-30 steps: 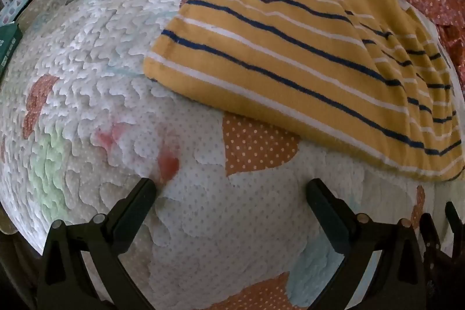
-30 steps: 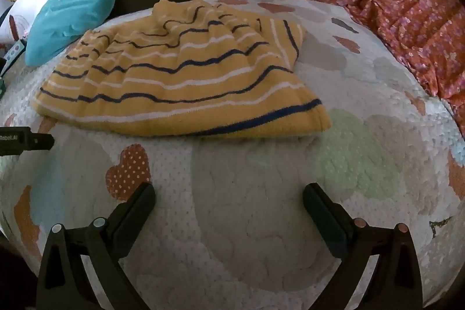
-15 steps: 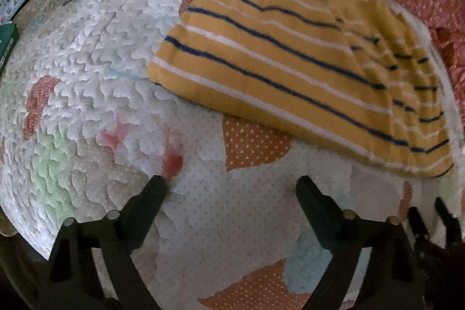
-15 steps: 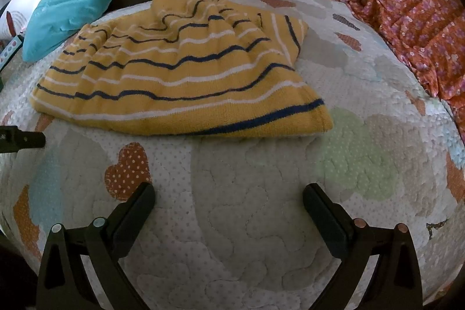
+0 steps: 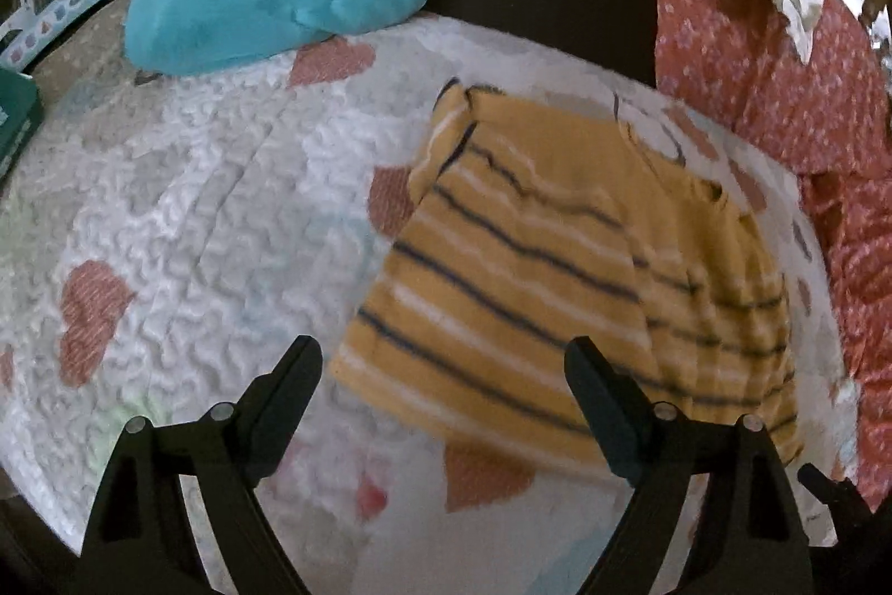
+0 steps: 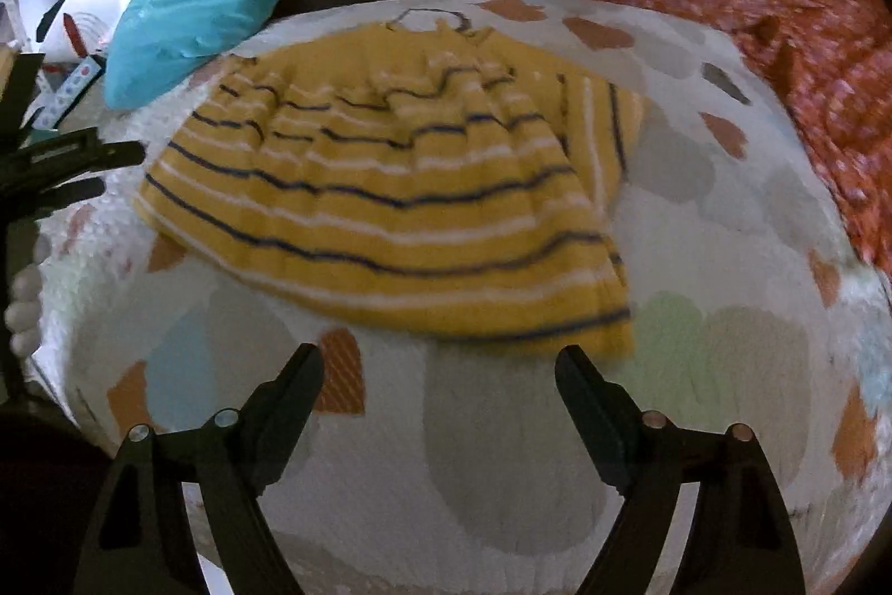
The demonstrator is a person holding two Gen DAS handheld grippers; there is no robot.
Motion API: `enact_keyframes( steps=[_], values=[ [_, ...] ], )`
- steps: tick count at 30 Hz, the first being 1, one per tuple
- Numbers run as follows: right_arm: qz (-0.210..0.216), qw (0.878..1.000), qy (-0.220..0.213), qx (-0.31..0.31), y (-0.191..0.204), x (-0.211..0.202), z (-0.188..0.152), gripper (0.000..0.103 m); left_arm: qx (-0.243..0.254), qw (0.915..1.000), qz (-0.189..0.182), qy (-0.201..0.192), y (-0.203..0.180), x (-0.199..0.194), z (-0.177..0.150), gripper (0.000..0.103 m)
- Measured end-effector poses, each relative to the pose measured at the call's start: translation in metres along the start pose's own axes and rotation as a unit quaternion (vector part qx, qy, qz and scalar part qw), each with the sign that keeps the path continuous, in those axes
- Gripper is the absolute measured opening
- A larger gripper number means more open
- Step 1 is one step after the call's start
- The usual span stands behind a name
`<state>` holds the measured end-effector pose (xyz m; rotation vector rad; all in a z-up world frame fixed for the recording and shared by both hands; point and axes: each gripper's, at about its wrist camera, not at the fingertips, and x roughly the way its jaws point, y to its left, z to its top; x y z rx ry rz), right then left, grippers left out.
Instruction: Fold small clothes
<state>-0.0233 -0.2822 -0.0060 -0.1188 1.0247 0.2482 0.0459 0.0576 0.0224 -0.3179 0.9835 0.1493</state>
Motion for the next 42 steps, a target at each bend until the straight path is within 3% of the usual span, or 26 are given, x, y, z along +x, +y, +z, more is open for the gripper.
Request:
enact_keyframes(
  steps=[4,9,15,17,18,19,21,24,27,29,32,35,37,39,42],
  values=[
    [-0.019,1.000,-0.011,-0.022,-0.002,0.012,0.031,0.088,-0.019,0.9994,-0.025,0.017,-0.001,0.023,0.016,0.088],
    [-0.044,0.997,-0.025,-0.059,-0.003,0.046,0.097,0.088,-0.042,0.9982,-0.026,0.034,0.000,0.050,0.039,0.088],
    [-0.044,0.995,-0.034,-0.082,0.011,0.100,0.162,0.087,-0.078,0.9951,-0.035,0.049,0.019,0.056,0.045,0.088],
    [-0.034,0.995,-0.025,-0.088,0.018,0.114,0.173,0.058,-0.070,0.9966,-0.017,0.040,0.023,0.050,0.043,0.088],
    [-0.024,0.996,-0.014,-0.088,0.019,0.118,0.175,0.022,-0.064,0.9974,-0.003,0.033,0.025,0.047,0.042,0.088],
    [-0.014,0.996,-0.003,-0.084,0.020,0.121,0.177,0.010,-0.064,0.9975,0.005,0.029,0.028,0.044,0.042,0.088],
    [-0.003,0.998,-0.009,-0.068,0.021,0.108,0.175,0.009,-0.077,0.9968,0.012,0.018,0.041,0.034,0.041,0.088],
    [0.050,0.995,-0.036,-0.080,0.035,0.060,0.159,0.008,-0.117,0.9930,0.019,0.000,0.069,0.017,0.038,0.088],
    [0.116,0.986,-0.035,-0.116,0.063,0.013,0.124,0.008,-0.152,0.9882,0.019,-0.011,0.095,0.004,0.034,0.088],
    [0.177,0.974,-0.009,-0.143,0.086,-0.012,0.088,0.008,-0.174,0.9844,0.019,-0.016,0.114,-0.004,0.027,0.088],
    [0.254,0.942,0.067,-0.210,0.127,-0.027,0.019,0.009,-0.195,0.9805,0.015,-0.018,0.131,-0.013,0.017,0.088],
    [0.243,0.910,0.135,-0.308,0.163,-0.020,-0.052,0.017,-0.196,0.9804,0.009,-0.018,0.137,-0.019,0.010,0.088],
    [0.220,0.901,0.159,-0.339,0.172,-0.012,-0.082,0.019,-0.185,0.9826,0.004,-0.018,0.134,-0.024,0.004,0.088],
    [0.240,0.904,0.168,-0.312,0.164,-0.014,-0.084,0.020,-0.163,0.9866,-0.004,-0.010,0.123,-0.025,-0.003,0.088],
    [0.233,0.933,0.130,-0.243,0.136,-0.022,-0.054,0.031,-0.124,0.9922,-0.011,0.005,0.099,-0.021,-0.010,0.088]
  ],
)
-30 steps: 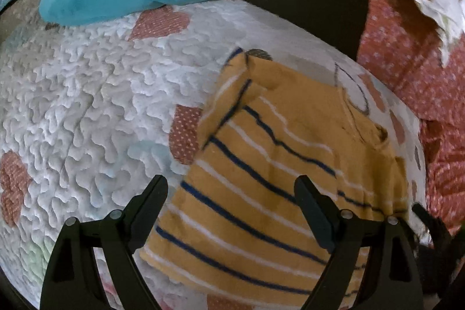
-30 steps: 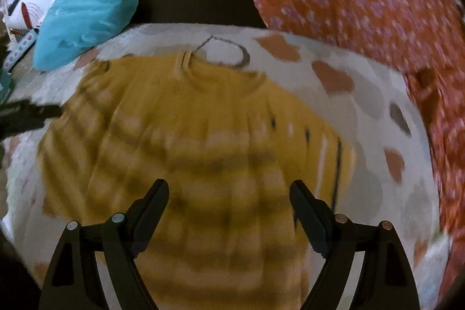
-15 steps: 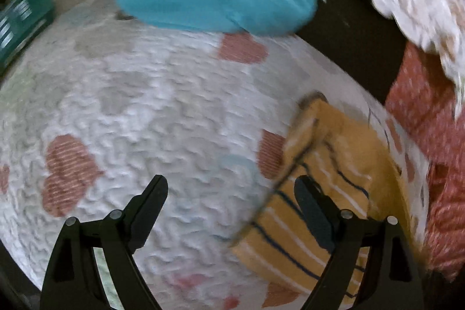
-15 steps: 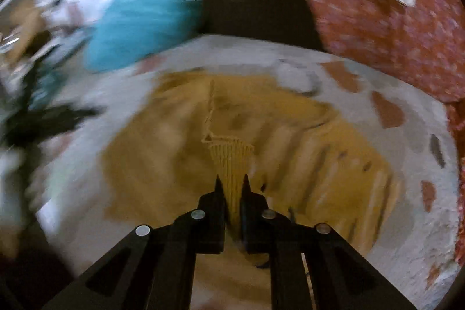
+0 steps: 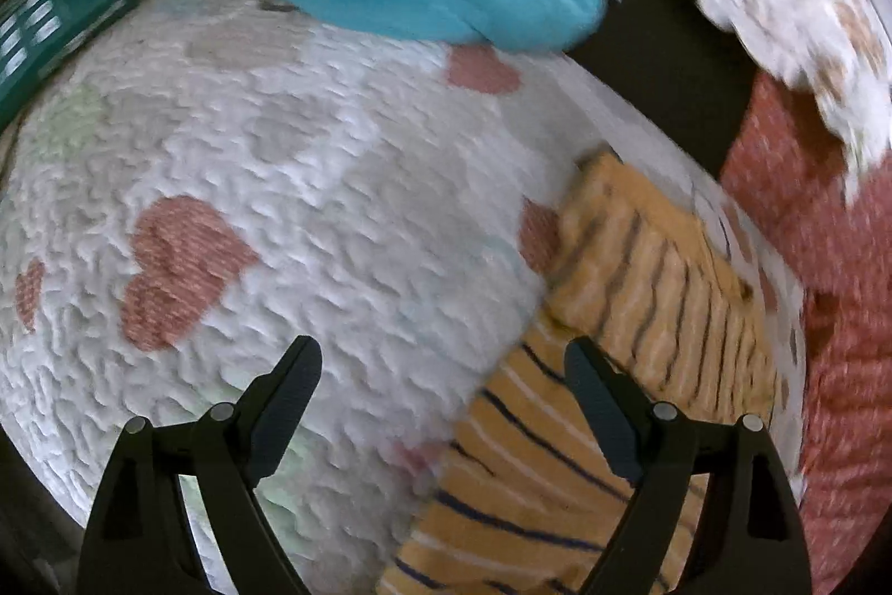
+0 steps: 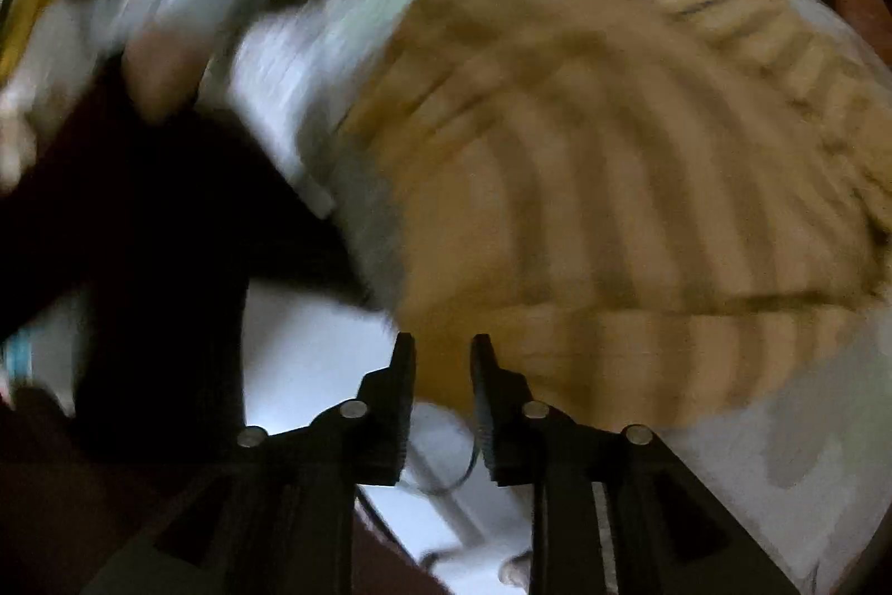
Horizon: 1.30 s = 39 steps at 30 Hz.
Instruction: Fold small clothes
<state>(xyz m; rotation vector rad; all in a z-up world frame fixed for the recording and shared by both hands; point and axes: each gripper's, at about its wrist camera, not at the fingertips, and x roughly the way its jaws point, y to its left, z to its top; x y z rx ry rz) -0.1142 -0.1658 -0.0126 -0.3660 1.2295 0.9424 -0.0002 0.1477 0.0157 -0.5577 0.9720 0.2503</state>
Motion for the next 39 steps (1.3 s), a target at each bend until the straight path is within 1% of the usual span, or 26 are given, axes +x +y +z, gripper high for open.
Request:
enact_keyframes(
  steps=[1,3,4,6,8,10,13,14,16,17,18,19,21,22,25,26,27,28,30,31,32,34,35,36,37,39],
  values=[
    [-0.020,0.999,-0.022,0.023,-0.016,-0.010,0.008,0.043,0.011,0.9999,-0.002,0.005,-0.007,0.002,-0.004,0.088],
    [-0.073,0.992,-0.071,0.077,-0.051,-0.029,0.023,0.062,0.034,0.9991,-0.005,0.024,-0.025,0.010,-0.012,0.088],
    [-0.101,0.984,-0.096,0.109,-0.074,-0.036,0.031,0.064,0.040,0.9986,-0.006,0.035,-0.033,0.016,-0.017,0.088],
    [-0.151,0.963,-0.133,0.180,-0.125,-0.043,0.046,0.064,0.045,0.9976,-0.010,0.051,-0.042,0.023,-0.023,0.088],
    [-0.166,0.943,-0.152,0.243,-0.171,-0.047,0.055,0.064,0.051,0.9972,-0.009,0.055,-0.050,0.025,-0.027,0.088],
    [-0.150,0.923,-0.170,0.311,-0.213,-0.046,0.064,0.064,0.062,0.9969,-0.006,0.048,-0.056,0.024,-0.027,0.088],
    [-0.124,0.886,-0.195,0.402,-0.262,-0.036,0.073,0.064,0.068,0.9972,0.003,0.031,-0.059,0.019,-0.026,0.088],
    [-0.120,0.879,-0.193,0.420,-0.283,-0.047,0.081,0.064,0.066,0.9974,0.005,0.028,-0.059,0.017,-0.025,0.088],
    [-0.123,0.868,-0.180,0.446,-0.298,-0.033,0.092,0.064,0.056,0.9981,0.005,0.027,-0.054,0.018,-0.019,0.088],
    [-0.131,0.865,-0.170,0.453,-0.302,-0.025,0.095,0.062,0.047,0.9985,0.003,0.027,-0.048,0.017,-0.016,0.088],
    [-0.134,0.864,-0.164,0.457,-0.304,-0.021,0.098,0.040,0.040,0.9989,0.005,0.025,-0.044,0.016,-0.013,0.088],
    [-0.147,0.867,-0.162,0.448,-0.301,-0.021,0.105,0.016,0.032,0.9992,0.006,0.021,-0.039,0.014,-0.010,0.088],
    [-0.169,0.877,-0.166,0.417,-0.294,-0.025,0.115,0.012,0.006,0.9998,0.015,0.008,-0.020,0.006,-0.001,0.088],
    [-0.187,0.887,-0.174,0.386,-0.277,-0.032,0.127,0.012,-0.006,0.9997,0.024,0.000,-0.011,0.002,0.003,0.088],
    [-0.214,0.913,-0.190,0.290,-0.230,-0.047,0.168,0.012,-0.055,0.9944,0.081,-0.039,0.028,-0.016,0.018,0.088],
    [-0.202,0.923,-0.198,0.261,-0.210,-0.047,0.188,0.011,-0.082,0.9894,0.106,-0.055,0.046,-0.025,0.022,0.088],
    [-0.178,0.932,-0.205,0.239,-0.191,-0.047,0.205,0.011,-0.114,0.9823,0.130,-0.071,0.067,-0.034,0.026,0.088],
    [-0.138,0.944,-0.212,0.214,-0.165,-0.043,0.230,0.011,-0.133,0.9776,0.142,-0.079,0.079,-0.040,0.027,0.088],
    [-0.063,0.958,-0.216,0.179,-0.123,-0.030,0.268,0.011,-0.202,0.9599,0.166,-0.101,0.119,-0.058,0.025,0.088],
    [-0.026,0.962,-0.216,0.168,-0.105,-0.023,0.283,0.011,-0.229,0.9521,0.172,-0.107,0.135,-0.065,0.023,0.088],
    [0.040,0.964,-0.212,0.154,-0.080,-0.012,0.303,0.011,-0.262,0.9424,0.174,-0.112,0.155,-0.072,0.019,0.088],
    [0.137,0.962,-0.193,0.135,-0.046,0.005,0.326,0.013,-0.293,0.9321,0.176,-0.120,0.173,-0.081,0.015,0.088],
    [0.172,0.961,-0.180,0.120,-0.029,0.013,0.335,0.015,-0.299,0.9289,0.179,-0.126,0.178,-0.085,0.012,0.088],
    [0.173,0.964,-0.173,0.104,-0.014,0.016,0.340,0.023,-0.293,0.9304,0.180,-0.127,0.174,-0.085,0.014,0.088],
    [0.157,0.968,-0.175,0.092,-0.007,0.017,0.342,0.044,-0.280,0.9341,0.181,-0.127,0.170,-0.084,0.015,0.088],
    [0.111,0.973,-0.188,0.077,-0.008,0.012,0.337,0.065,-0.240,0.9454,0.180,-0.128,0.155,-0.082,0.018,0.088]
  ],
)
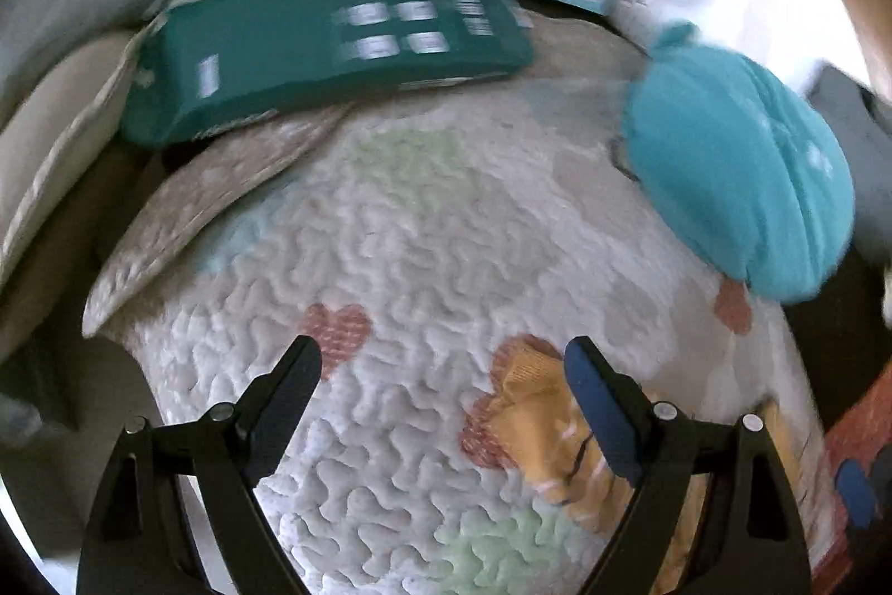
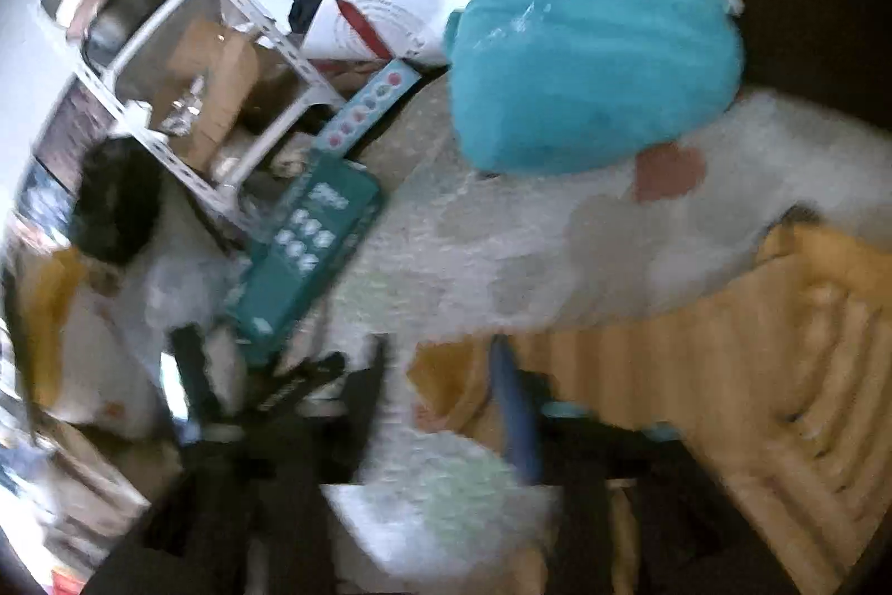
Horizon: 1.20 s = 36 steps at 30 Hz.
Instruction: Fold small clothes
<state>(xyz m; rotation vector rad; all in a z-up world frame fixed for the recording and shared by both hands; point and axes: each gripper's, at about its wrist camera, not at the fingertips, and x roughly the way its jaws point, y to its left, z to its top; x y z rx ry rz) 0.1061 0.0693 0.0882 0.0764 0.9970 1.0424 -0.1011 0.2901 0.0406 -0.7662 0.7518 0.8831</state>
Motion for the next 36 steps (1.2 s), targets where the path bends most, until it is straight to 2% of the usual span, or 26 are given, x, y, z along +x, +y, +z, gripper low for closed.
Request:
enact_keyframes(
  steps=[3,5,7,10,14,16,17,18,19,20,22,24,27,28,29,31,32,33,34,35,36],
  values=[
    [-0.113,0.994,-0.013,0.003,-0.037,-0.022,-0.014,0.065,0.059,0.9975,-0.038,0.009,-0.030,-0.002,-0.011,0.088],
    [-0.187,0.982,0.003,0.012,-0.074,-0.033,-0.031,0.065,0.097,0.9936,-0.052,0.025,-0.053,0.001,-0.025,0.088],
    [-0.242,0.970,0.016,0.014,-0.100,-0.041,-0.046,0.065,0.127,0.9875,-0.073,0.058,-0.075,0.006,-0.042,0.088],
    [-0.282,0.958,0.041,0.012,-0.127,-0.040,-0.061,0.065,0.179,0.9764,-0.085,0.087,-0.105,0.009,-0.067,0.088],
    [-0.308,0.950,0.051,-0.002,-0.142,-0.015,-0.062,0.065,0.242,0.9635,-0.084,0.077,-0.134,0.003,-0.096,0.088],
    [-0.332,0.942,0.056,-0.014,-0.147,0.004,-0.060,0.066,0.252,0.9609,-0.082,0.078,-0.138,0.005,-0.101,0.088],
    [-0.346,0.936,0.066,-0.017,-0.154,0.017,-0.059,0.063,0.254,0.9603,-0.082,0.081,-0.140,0.006,-0.102,0.088],
    [-0.350,0.933,0.082,-0.014,-0.161,0.024,-0.061,0.041,0.254,0.9602,-0.083,0.082,-0.140,0.006,-0.103,0.088],
    [-0.358,0.930,0.083,-0.015,-0.165,0.025,-0.061,0.012,0.254,0.9601,-0.083,0.081,-0.142,0.007,-0.102,0.088],
    [-0.363,0.929,0.071,-0.016,-0.166,0.019,-0.060,0.007,0.255,0.9601,-0.083,0.080,-0.142,0.007,-0.102,0.088],
    [-0.357,0.933,0.040,0.027,-0.179,-0.013,-0.055,0.007,0.252,0.9609,-0.082,0.081,-0.140,0.007,-0.101,0.088],
    [-0.383,0.922,0.007,0.054,-0.194,-0.049,-0.054,0.007,0.249,0.9614,-0.081,0.085,-0.139,0.007,-0.101,0.088],
    [-0.439,0.891,-0.032,0.114,-0.235,-0.125,-0.064,0.007,0.240,0.9628,-0.081,0.093,-0.134,0.010,-0.098,0.088],
    [-0.469,0.871,-0.040,0.142,-0.255,-0.159,-0.074,0.007,0.237,0.9635,-0.082,0.095,-0.133,0.011,-0.098,0.088],
    [-0.489,0.856,-0.044,0.160,-0.268,-0.180,-0.080,0.007,0.232,0.9642,-0.083,0.098,-0.131,0.011,-0.097,0.088],
    [-0.546,0.806,-0.055,0.224,-0.300,-0.232,-0.100,0.010,0.227,0.9647,-0.085,0.103,-0.128,0.012,-0.096,0.088],
    [-0.568,0.773,-0.062,0.277,-0.320,-0.263,-0.116,0.010,0.225,0.9650,-0.084,0.105,-0.126,0.012,-0.097,0.088],
    [-0.574,0.747,-0.070,0.329,-0.334,-0.289,-0.134,0.014,0.224,0.9651,-0.084,0.108,-0.124,0.012,-0.098,0.088],
    [-0.567,0.735,-0.080,0.363,-0.341,-0.305,-0.147,0.019,0.221,0.9649,-0.086,0.112,-0.121,0.012,-0.098,0.088],
    [-0.546,0.732,-0.097,0.396,-0.344,-0.319,-0.164,0.024,0.217,0.9647,-0.090,0.118,-0.118,0.012,-0.099,0.088],
    [-0.523,0.739,-0.108,0.411,-0.344,-0.325,-0.175,0.039,0.214,0.9642,-0.094,0.126,-0.114,0.013,-0.101,0.088]
  ],
)
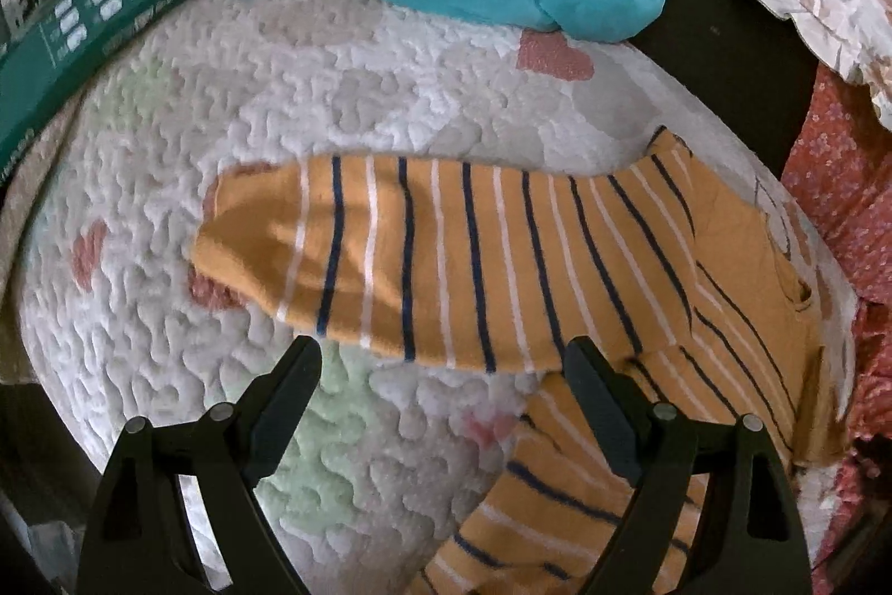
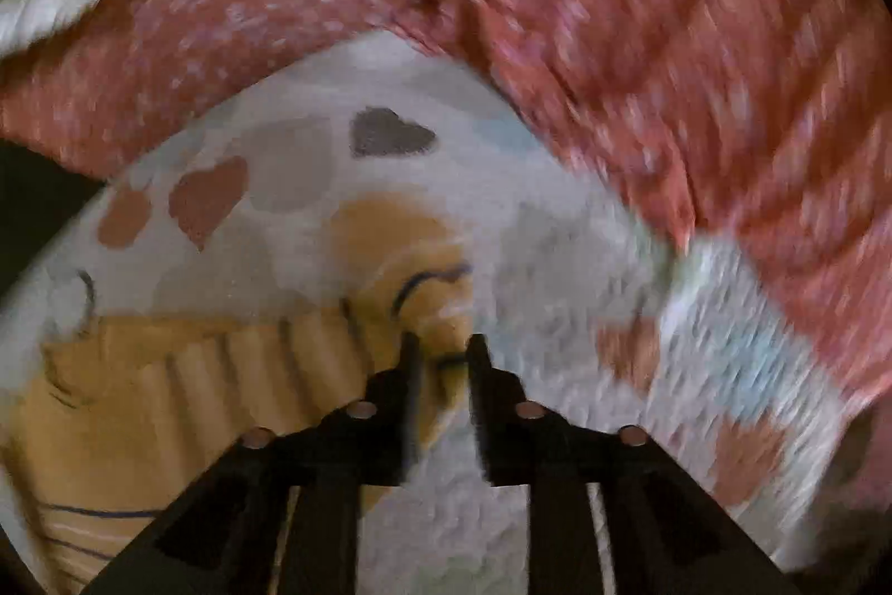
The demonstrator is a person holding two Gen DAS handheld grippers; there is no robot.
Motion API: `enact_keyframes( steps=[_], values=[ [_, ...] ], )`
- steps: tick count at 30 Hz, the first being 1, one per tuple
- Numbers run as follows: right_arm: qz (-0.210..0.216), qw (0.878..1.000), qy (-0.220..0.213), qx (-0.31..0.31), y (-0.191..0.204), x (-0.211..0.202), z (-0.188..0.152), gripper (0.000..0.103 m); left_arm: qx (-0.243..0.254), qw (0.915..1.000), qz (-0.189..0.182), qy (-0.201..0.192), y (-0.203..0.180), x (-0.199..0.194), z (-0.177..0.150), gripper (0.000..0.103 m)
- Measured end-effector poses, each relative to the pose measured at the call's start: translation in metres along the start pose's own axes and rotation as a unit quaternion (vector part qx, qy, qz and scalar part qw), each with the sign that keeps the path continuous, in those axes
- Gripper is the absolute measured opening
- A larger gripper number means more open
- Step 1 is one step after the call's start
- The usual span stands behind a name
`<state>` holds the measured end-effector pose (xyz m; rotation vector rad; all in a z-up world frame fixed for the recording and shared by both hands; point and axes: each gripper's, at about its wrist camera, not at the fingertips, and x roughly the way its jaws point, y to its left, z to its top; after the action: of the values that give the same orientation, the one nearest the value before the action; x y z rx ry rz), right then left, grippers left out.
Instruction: Fold small clothes
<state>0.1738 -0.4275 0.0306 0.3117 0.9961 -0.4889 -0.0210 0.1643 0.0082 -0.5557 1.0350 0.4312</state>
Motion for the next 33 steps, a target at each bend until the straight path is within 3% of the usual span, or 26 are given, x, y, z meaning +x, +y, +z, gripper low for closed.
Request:
enact_keyframes(
  steps=[1,2,4,9,12,15,18,19,20,21,22,23,26,29,30,33],
  values=[
    [0.025,1.000,0.011,-0.002,-0.007,-0.002,-0.008,0.052,-0.002,1.0000,-0.003,0.004,0.003,0.000,-0.003,0.088],
    [0.052,0.998,0.021,-0.019,-0.009,-0.005,-0.021,0.056,-0.004,0.9999,-0.002,0.010,0.006,0.001,-0.008,0.088],
    [0.109,0.991,0.038,-0.065,-0.006,-0.015,-0.055,0.059,-0.001,0.9998,0.002,0.020,0.010,0.004,-0.016,0.088],
    [0.237,0.953,0.124,-0.144,-0.003,-0.035,-0.164,0.062,0.007,0.9973,-0.010,0.072,0.021,0.018,-0.046,0.088],
    [0.279,0.934,0.164,-0.152,-0.006,-0.043,-0.219,0.068,0.022,0.9966,-0.012,0.079,0.018,0.017,-0.065,0.088],
    [0.292,0.931,0.149,-0.160,-0.003,-0.055,-0.245,0.084,0.067,0.9952,-0.012,0.071,0.002,0.012,-0.084,0.088],
    [0.294,0.926,0.159,-0.174,0.008,-0.063,-0.262,0.085,0.107,0.9911,-0.012,0.079,-0.015,0.011,-0.108,0.088],
    [0.290,0.923,0.161,-0.195,0.014,-0.064,-0.270,0.083,0.123,0.9895,-0.008,0.076,-0.022,0.009,-0.117,0.084],
    [0.281,0.920,0.152,-0.227,0.019,-0.067,-0.277,0.077,0.130,0.9889,-0.008,0.071,-0.025,0.007,-0.121,0.068],
    [0.274,0.917,0.141,-0.253,0.022,-0.069,-0.282,0.050,0.140,0.9879,-0.015,0.065,-0.031,0.002,-0.126,0.044],
    [0.263,0.917,0.129,-0.272,0.022,-0.072,-0.283,0.020,0.146,0.9868,-0.023,0.066,-0.035,-0.002,-0.129,0.033],
    [0.273,0.913,0.130,-0.274,0.018,-0.072,-0.280,0.011,0.147,0.9863,-0.024,0.070,-0.038,-0.006,-0.133,0.021],
    [0.308,0.910,0.164,-0.225,-0.013,-0.066,-0.256,0.010,0.149,0.9859,-0.014,0.075,-0.044,-0.023,-0.151,0.018],
    [0.303,0.913,0.138,-0.237,-0.051,-0.081,-0.240,0.008,0.155,0.9838,-0.019,0.087,-0.049,-0.042,-0.177,0.015],
    [0.300,0.913,0.135,-0.242,-0.061,-0.084,-0.238,0.007,0.161,0.9829,-0.015,0.088,-0.051,-0.048,-0.187,0.008],
    [0.285,0.916,0.136,-0.247,-0.099,-0.088,-0.237,0.007,0.173,0.9794,0.001,0.105,-0.050,-0.056,-0.223,0.006]
  ],
)
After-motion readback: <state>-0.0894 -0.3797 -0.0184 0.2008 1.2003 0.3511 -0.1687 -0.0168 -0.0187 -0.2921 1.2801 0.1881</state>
